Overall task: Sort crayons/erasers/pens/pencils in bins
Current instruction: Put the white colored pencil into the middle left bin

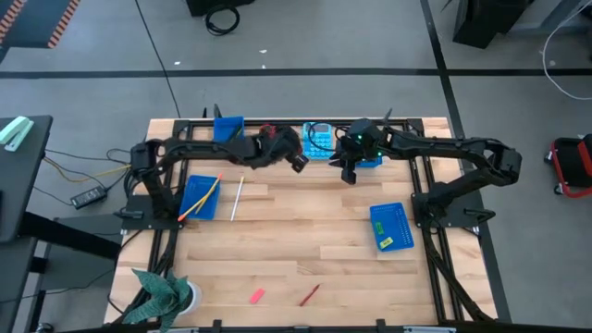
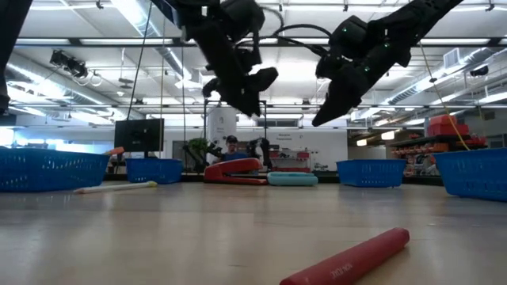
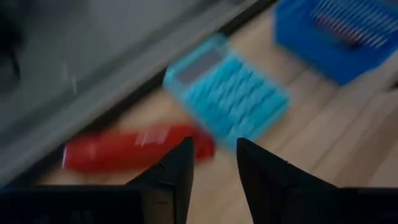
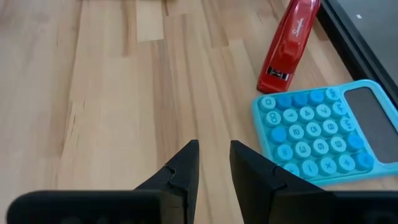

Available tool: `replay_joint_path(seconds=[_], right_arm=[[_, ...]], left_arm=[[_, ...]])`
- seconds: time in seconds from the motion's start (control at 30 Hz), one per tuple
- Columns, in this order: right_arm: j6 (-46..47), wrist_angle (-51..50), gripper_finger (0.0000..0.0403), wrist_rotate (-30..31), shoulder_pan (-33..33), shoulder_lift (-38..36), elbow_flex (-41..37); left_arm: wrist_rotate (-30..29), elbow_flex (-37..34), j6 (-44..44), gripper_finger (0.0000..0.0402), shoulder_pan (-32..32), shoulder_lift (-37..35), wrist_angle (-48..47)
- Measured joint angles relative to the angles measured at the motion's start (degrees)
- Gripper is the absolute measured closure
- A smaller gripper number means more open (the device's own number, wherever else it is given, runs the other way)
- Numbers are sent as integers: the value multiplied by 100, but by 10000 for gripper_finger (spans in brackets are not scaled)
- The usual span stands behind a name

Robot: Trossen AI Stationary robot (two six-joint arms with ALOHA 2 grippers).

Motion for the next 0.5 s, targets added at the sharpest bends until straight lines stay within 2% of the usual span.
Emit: replay_joint_path(seconds=[0.13, 0.27, 0.5], right_arm=[[-128, 24, 306, 0, -1, 0, 0], [-275, 80, 306, 0, 0, 0, 0], [-562, 183, 306, 0, 0, 0, 0]], left_arm=[[705, 142, -1105, 256, 301, -2, -1439], [936, 139, -1753, 238, 449, -2, -2506], [1543, 110, -2224, 219, 537, 9, -2766]])
